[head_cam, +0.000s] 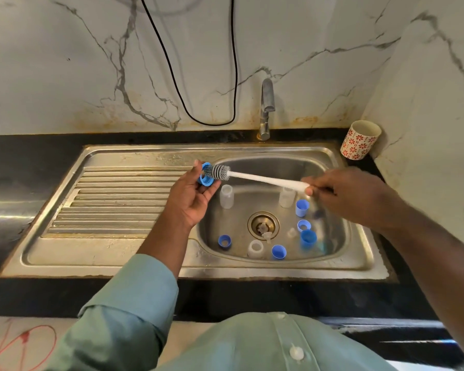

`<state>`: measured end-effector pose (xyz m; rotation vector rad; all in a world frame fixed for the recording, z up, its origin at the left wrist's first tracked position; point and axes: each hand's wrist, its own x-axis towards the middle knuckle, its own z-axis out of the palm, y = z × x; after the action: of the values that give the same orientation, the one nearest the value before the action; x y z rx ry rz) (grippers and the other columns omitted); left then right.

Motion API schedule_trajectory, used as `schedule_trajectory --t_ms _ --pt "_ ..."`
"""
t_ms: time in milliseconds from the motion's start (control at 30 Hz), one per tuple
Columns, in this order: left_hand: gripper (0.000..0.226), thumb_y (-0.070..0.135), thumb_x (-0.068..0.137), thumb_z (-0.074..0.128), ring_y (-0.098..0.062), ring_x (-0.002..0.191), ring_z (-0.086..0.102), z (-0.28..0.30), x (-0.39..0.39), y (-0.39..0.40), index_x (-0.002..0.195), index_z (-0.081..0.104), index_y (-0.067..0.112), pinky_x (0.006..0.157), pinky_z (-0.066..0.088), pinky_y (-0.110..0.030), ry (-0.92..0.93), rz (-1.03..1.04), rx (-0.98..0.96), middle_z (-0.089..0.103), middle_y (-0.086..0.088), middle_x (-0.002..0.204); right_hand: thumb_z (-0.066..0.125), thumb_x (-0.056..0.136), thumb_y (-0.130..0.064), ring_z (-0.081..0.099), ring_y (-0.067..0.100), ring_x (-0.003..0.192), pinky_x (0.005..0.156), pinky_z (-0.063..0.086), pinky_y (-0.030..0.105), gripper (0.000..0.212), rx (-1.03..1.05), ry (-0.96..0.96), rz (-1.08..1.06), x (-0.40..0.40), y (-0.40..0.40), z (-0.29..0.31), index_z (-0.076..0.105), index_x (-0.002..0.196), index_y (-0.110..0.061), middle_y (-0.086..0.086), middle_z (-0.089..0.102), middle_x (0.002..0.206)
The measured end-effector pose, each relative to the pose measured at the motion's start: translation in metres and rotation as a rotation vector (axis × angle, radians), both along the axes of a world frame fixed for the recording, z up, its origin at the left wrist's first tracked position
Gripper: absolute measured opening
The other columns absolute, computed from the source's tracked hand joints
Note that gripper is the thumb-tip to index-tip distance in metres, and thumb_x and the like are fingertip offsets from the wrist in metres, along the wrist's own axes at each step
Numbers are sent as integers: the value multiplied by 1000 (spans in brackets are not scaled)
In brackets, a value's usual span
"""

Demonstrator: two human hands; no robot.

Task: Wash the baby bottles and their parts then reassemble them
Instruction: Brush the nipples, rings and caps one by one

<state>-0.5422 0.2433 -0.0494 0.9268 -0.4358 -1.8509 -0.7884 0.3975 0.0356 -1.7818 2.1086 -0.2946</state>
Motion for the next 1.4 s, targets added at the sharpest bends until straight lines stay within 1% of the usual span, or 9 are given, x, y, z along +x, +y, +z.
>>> schedule_trajectory --t_ms 133,267,367,500,833,933,1033,1200,1400 --pt "24 22 95 62 -28 102 68 2 5 -1 108 61 2 70 62 -35 -16 23 13 67 -18 106 56 97 -31 61 12 65 57 49 22 20 69 -98 55 6 4 1 70 109 -25 -10 64 76" --pt "29 21 94 62 -28 106 67 0 5 1 114 61 1 73 62 -37 0 22 30 68 -18 111 50 99 -34 59 10 74 62 48 23 29 14 63 54 6 2 4 65 122 -25 -6 65 91" --pt "28 23 94 62 -28 102 67 2 6 2 112 61 1 70 62 -37 -24 14 42 67 -18 106 56 97 -31 60 14 68 59 47 22 24 75 -62 80 10 5 5 70 113 -21 -6 66 81" --pt "36 24 94 61 -30 108 66 2 4 5 119 59 -1 76 62 -40 8 -5 55 67 -20 116 50 99 -34 59 11 75 60 44 20 31 -17 116 98 2 2 10 64 126 -25 -7 66 95" --pt "24 23 95 62 -26 97 70 11 8 5 106 61 2 68 62 -37 -56 15 45 69 -17 102 56 96 -32 60 8 74 60 44 21 30 -34 123 190 -4 -4 18 68 122 -23 -24 57 82" --pt "26 24 95 61 -27 102 69 12 8 5 109 61 1 71 62 -36 -35 19 35 69 -19 108 50 98 -39 57 10 88 67 47 27 34 -145 277 168 -9 -8 20 61 130 -31 -13 64 102" --pt "23 24 95 62 -25 93 69 17 8 1 103 61 2 67 62 -35 -55 40 42 68 -16 100 56 96 -32 59 11 82 68 50 26 33 -77 148 250 -2 -9 16 65 127 -25 -13 60 94" --pt "27 25 95 62 -29 103 68 13 8 1 107 60 1 87 58 -40 -52 31 58 67 -21 117 54 96 -38 56 12 87 70 49 33 36 -203 219 174 -15 -15 18 61 130 -29 -9 63 100" --pt "28 24 95 62 -29 104 68 17 7 -4 110 59 0 72 62 -38 -30 32 53 68 -21 110 53 96 -41 58 11 87 70 49 28 36 -160 214 178 -10 -18 7 62 129 -31 -9 65 100"
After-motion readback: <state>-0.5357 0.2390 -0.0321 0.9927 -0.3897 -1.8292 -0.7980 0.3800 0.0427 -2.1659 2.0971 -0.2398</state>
